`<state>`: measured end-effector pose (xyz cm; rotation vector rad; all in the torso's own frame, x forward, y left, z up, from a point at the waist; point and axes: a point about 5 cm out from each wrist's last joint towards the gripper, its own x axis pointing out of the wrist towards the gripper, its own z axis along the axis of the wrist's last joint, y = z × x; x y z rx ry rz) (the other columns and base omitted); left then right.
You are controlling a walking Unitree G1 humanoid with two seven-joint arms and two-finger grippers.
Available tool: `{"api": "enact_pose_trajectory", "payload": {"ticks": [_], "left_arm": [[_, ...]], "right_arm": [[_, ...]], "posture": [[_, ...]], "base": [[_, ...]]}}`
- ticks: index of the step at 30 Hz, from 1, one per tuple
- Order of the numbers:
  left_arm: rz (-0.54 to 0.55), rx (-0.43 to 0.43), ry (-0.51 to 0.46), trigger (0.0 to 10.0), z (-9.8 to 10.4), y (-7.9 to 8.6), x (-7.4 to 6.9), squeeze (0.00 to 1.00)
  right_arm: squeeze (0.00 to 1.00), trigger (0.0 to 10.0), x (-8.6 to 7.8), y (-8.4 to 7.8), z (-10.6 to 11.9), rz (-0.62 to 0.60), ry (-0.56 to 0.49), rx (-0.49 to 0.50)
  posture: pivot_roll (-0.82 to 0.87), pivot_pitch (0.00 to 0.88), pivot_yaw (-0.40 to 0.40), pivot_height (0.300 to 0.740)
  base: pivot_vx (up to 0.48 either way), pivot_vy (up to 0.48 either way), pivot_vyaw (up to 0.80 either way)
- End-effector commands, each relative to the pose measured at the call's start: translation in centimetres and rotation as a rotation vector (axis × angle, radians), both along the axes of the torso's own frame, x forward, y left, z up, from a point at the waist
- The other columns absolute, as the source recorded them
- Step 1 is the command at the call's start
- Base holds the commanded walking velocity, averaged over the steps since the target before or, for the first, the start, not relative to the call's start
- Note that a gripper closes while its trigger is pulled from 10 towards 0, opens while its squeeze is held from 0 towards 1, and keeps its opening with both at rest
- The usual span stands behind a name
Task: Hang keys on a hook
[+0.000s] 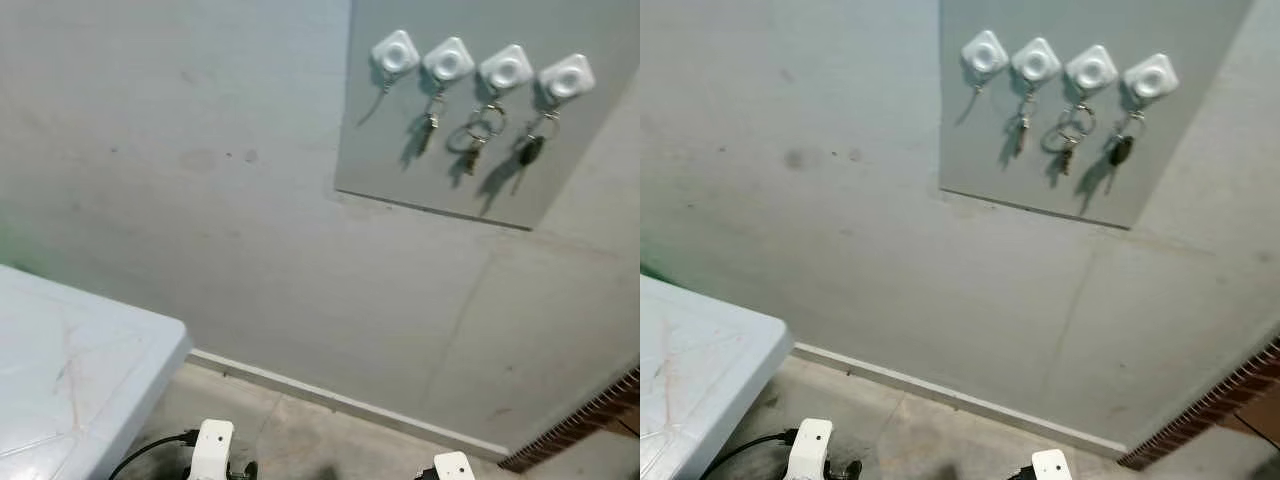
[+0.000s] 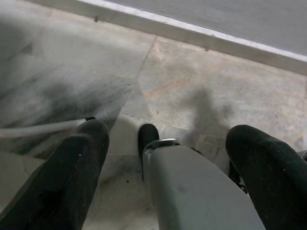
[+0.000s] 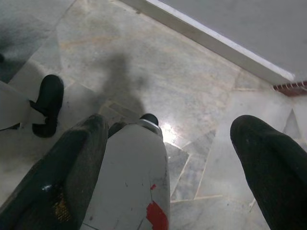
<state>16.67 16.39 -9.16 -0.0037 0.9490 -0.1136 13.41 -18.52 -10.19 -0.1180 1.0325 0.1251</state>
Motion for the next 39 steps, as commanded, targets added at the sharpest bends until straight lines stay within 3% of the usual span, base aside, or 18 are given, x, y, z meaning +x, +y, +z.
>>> {"api": "enact_pose_trajectory", "payload": {"ticks": [1, 39], "left_arm": [[0.008, 0.003, 0.000, 10.0, 0.02, 0.04, 0.06, 0.00], [0.061, -0.011, 0.004, 10.0, -0.04, -0.12, 0.03, 0.00]], "right_arm": [[0.00, 10.0, -0.99, 0.16, -0.39, 0.001, 0.045, 0.006], [0.00, 10.0, -0.68, 0.19, -0.34, -0.025, 0.050, 0.011]], "posture": [[-0.03, 0.000, -0.026, 0.715], [-0.03, 0.000, -0.033, 0.715]], "base": [[0.000, 0.000, 0.80], [0.000, 0.000, 0.80]]}}
